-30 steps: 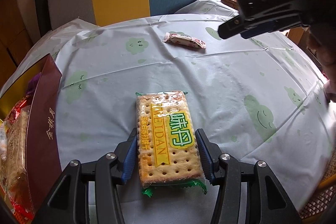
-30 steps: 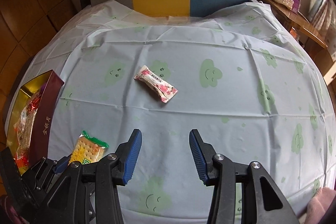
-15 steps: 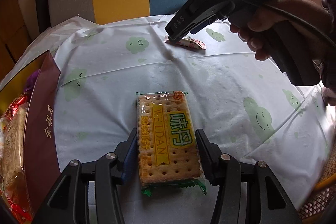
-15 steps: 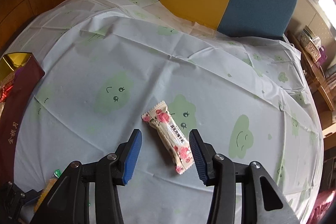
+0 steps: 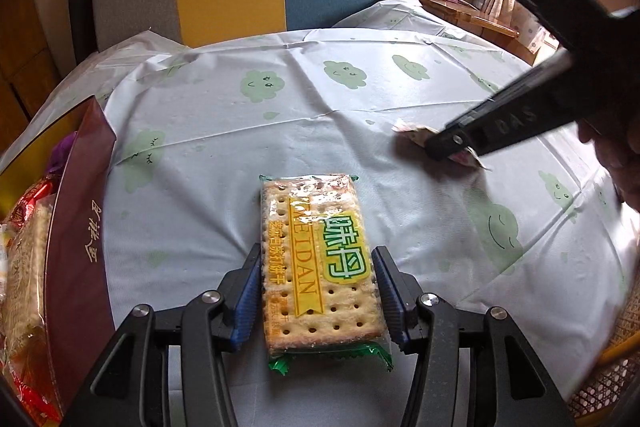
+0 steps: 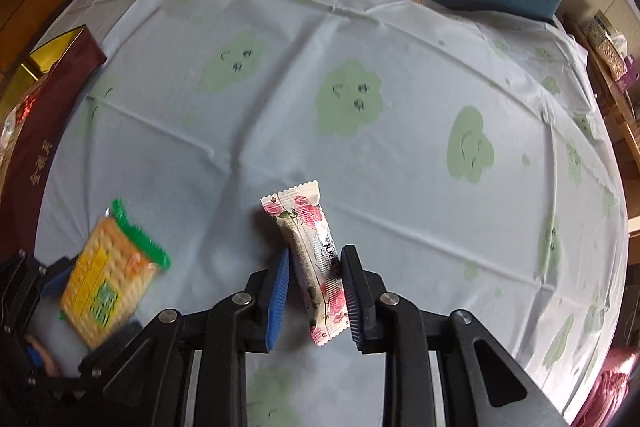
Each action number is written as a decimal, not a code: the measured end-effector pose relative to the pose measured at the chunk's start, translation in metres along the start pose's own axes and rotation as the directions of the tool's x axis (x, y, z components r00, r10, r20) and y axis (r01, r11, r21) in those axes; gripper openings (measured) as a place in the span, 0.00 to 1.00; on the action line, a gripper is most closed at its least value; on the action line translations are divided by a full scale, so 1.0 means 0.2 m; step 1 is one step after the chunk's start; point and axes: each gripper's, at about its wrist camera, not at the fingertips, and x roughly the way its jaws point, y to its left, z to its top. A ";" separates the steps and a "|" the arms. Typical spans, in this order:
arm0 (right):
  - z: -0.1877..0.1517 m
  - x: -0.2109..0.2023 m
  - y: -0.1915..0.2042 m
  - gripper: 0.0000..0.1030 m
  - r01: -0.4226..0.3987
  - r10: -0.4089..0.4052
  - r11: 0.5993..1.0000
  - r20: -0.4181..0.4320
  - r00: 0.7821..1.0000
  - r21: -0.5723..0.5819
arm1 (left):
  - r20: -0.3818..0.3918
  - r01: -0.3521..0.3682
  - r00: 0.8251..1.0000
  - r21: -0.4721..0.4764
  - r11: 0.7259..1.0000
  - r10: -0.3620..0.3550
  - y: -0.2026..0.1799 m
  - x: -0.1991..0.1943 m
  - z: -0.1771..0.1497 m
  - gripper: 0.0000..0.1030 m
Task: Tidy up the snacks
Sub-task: 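Grasp the pink-flowered candy bar with the right tool while the left tool holds the crackers, then lower the cracker pack into the gold tray and open the left tool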
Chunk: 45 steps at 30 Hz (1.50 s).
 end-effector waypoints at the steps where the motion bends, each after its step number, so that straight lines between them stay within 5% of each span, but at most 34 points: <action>1: -0.05 -0.01 -0.01 0.25 -0.014 0.014 1.000 -0.014 1.000 0.015 | -0.001 -0.003 1.000 0.004 1.000 0.003 0.00 0.00 0.00 0.52; 10: -0.31 -0.02 -0.01 0.29 -0.025 0.025 0.997 0.002 1.000 0.068 | -0.040 -0.022 0.999 0.013 1.000 0.022 -0.01 -0.01 0.03 0.46; 18: -0.37 -0.03 0.03 0.29 0.002 -0.003 1.000 0.026 1.000 0.016 | 0.022 -0.067 0.998 0.015 0.998 0.067 0.01 -0.19 0.05 0.46; 45: -0.46 -0.07 0.33 0.27 0.089 -0.083 0.992 0.068 0.994 -0.094 | 0.081 -0.255 0.957 -0.221 0.941 0.278 0.49 -0.66 -0.06 0.46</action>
